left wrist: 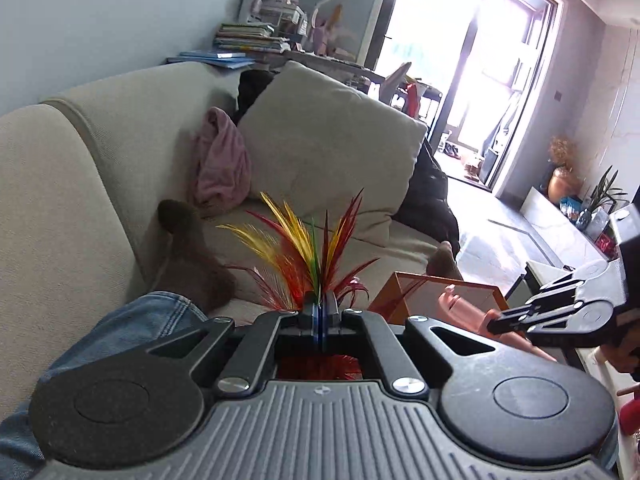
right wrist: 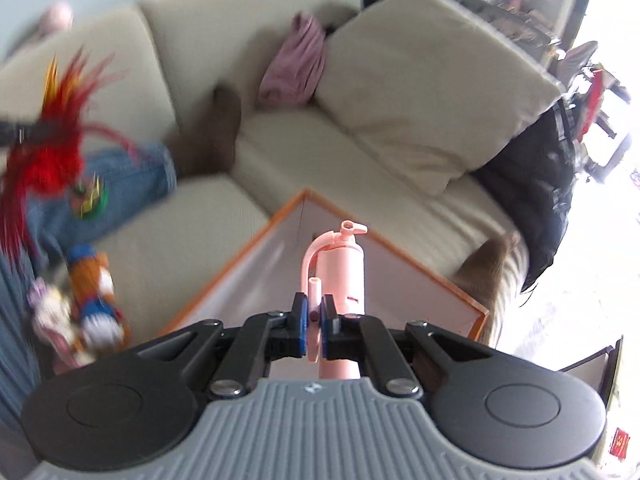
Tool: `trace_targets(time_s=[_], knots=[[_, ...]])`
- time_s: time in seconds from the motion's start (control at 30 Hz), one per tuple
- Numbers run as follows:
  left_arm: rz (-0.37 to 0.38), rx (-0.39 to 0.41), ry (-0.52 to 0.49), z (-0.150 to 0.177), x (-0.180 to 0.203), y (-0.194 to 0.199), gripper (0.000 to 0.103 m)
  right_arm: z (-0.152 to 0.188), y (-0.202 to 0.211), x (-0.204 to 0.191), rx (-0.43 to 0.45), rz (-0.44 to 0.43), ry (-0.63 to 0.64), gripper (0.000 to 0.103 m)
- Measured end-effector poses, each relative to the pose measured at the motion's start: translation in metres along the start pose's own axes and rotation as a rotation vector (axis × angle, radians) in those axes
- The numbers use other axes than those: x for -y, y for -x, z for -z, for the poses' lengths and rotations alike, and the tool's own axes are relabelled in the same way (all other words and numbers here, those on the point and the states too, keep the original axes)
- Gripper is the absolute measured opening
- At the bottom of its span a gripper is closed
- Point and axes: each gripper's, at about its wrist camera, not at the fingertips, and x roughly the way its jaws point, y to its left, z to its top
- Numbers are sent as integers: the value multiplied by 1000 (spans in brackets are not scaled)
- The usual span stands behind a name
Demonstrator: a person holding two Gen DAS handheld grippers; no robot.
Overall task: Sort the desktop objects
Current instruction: 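Carry the pink extinguisher into the shoebox with the right gripper while the left gripper holds the feathered toy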
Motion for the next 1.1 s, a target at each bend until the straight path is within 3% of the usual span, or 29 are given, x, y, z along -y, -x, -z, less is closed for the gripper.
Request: trace_targets(time_s=[0.33,0.53,0.67,0.9,1.0,1.1], knots=[[-10,-59,-8,1,1,-28,1,-6,-77,-5,-107,-136,325,6],[-24,-82,4,-1,-4,-43,1,-15,-98,1,-143,-224,468,6],[-22,-89,5,-1,-5,-48,1,-14,-111,0,-146,-160,603,7],[-22,-103,12,1,-7,-52,1,-16,-122,8,-134,-110,700,11],[-21,-105,13,2,-7,-52,1,-17,-126,13,-124,-32,708,17],[-17,-100,10,2,-5,-49,1,-18,-126,19,-113,-1,671,14]])
